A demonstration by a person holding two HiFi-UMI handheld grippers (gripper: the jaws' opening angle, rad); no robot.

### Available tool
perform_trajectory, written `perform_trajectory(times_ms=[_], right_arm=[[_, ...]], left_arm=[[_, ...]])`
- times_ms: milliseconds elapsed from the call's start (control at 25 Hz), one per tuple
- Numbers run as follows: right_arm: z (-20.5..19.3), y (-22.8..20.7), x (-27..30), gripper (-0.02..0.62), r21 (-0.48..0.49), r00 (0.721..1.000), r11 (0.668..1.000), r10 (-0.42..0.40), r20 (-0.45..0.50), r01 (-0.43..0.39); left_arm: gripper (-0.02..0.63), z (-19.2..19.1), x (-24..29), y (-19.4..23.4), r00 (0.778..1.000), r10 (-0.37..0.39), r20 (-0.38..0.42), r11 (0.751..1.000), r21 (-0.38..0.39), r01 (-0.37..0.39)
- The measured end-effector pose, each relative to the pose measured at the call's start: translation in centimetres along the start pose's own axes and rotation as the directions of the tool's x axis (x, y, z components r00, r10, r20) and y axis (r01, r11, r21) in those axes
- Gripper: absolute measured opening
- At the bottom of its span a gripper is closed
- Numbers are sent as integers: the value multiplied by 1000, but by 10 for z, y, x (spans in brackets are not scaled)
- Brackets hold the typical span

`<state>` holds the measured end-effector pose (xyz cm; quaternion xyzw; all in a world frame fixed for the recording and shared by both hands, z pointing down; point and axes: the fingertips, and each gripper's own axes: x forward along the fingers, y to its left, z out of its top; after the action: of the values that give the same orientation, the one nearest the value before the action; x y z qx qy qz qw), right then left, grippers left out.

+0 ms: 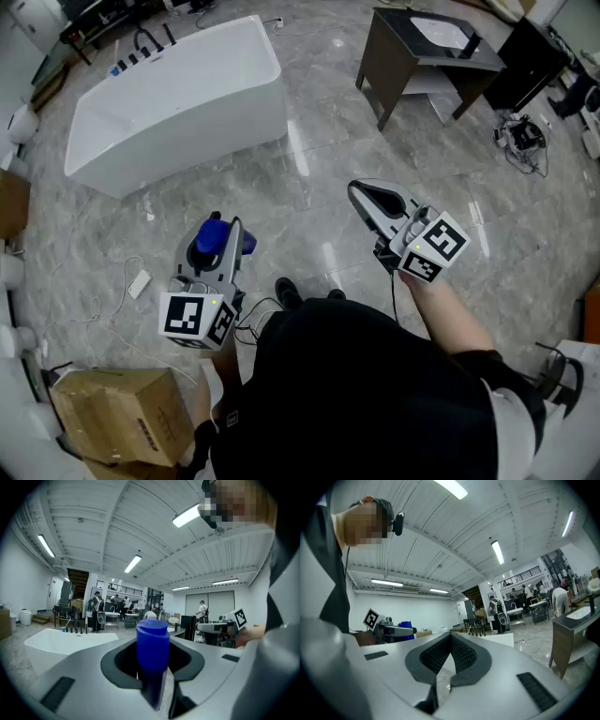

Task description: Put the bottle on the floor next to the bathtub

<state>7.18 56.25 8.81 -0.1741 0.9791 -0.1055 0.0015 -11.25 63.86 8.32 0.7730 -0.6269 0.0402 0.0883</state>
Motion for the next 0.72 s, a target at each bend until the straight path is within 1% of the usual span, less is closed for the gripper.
perform_trajectory(times_ms=[240, 360, 520, 640, 720], right_arm=[[-3, -11, 4, 28, 3, 1000, 1000, -10, 10, 10], [3, -24, 21, 28, -16, 1000, 1000, -23, 21, 24], [15, -38, 46, 28, -41, 998, 998, -44, 47, 46], [22, -42, 58, 28, -29, 996, 998, -56, 69, 58], [25, -42, 63, 28, -19, 995, 999, -44, 85, 46]], left_arm=[[143, -6, 12, 7, 1000, 0, 3, 1000, -7, 0], [143, -3, 29, 20, 1000, 7, 6, 1000, -10, -7], [143, 9, 50, 35, 999, 14, 30, 1000, -25, -13], [143, 11, 63, 41, 999, 10, 31, 1000, -21, -9], [143, 11, 67, 44, 999, 10, 30, 1000, -22, -10]])
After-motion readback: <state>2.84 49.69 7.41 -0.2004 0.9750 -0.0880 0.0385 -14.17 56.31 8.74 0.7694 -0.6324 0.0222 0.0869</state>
